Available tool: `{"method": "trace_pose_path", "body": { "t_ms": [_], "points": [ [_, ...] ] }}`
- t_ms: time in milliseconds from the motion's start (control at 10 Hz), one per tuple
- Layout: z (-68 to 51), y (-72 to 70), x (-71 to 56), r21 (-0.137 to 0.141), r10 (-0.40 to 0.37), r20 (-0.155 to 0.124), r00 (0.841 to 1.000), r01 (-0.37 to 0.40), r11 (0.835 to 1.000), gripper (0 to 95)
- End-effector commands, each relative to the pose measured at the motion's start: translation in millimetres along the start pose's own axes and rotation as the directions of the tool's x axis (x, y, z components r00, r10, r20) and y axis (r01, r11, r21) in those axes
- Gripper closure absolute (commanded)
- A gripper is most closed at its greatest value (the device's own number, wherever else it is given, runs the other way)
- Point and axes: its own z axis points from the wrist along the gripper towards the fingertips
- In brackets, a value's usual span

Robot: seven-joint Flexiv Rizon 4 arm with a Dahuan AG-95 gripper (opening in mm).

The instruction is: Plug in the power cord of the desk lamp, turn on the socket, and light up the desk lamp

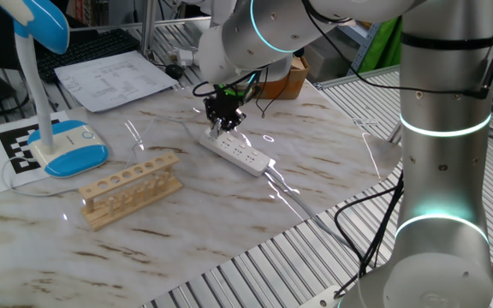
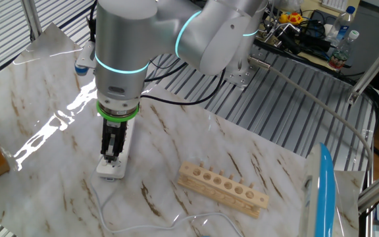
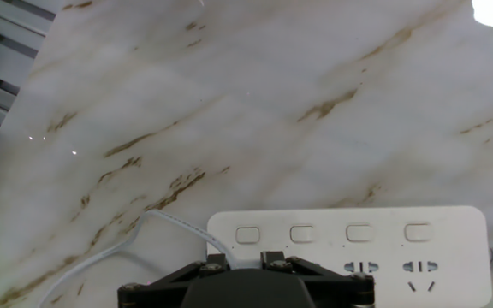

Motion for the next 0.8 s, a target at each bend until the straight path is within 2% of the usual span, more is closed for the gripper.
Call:
{"method": "trace_pose_path", "body": {
  "t_ms": [100, 200, 500, 600, 800],
  "points": [
    [15.8, 0.2, 1.0, -0.004, 0.003, -0.001, 1.0, -0.003, 1.0, 95.0],
    [13.3, 1.6, 1.6, -0.001, 0.007, 0.001, 1.0, -0.007, 1.0, 76.0],
    [17.6, 1.5, 4.2, -0.005, 0.0, 0.006, 1.0, 0.0, 1.0, 76.0],
    [16.4, 2.2, 4.6, -0.003, -0.002, 0.009, 1.0, 0.002, 1.0, 95.0],
    [17.0, 2.5, 5.5, -0.004, -0.012, 0.01, 1.0, 0.012, 1.0, 95.0]
  ]
}}
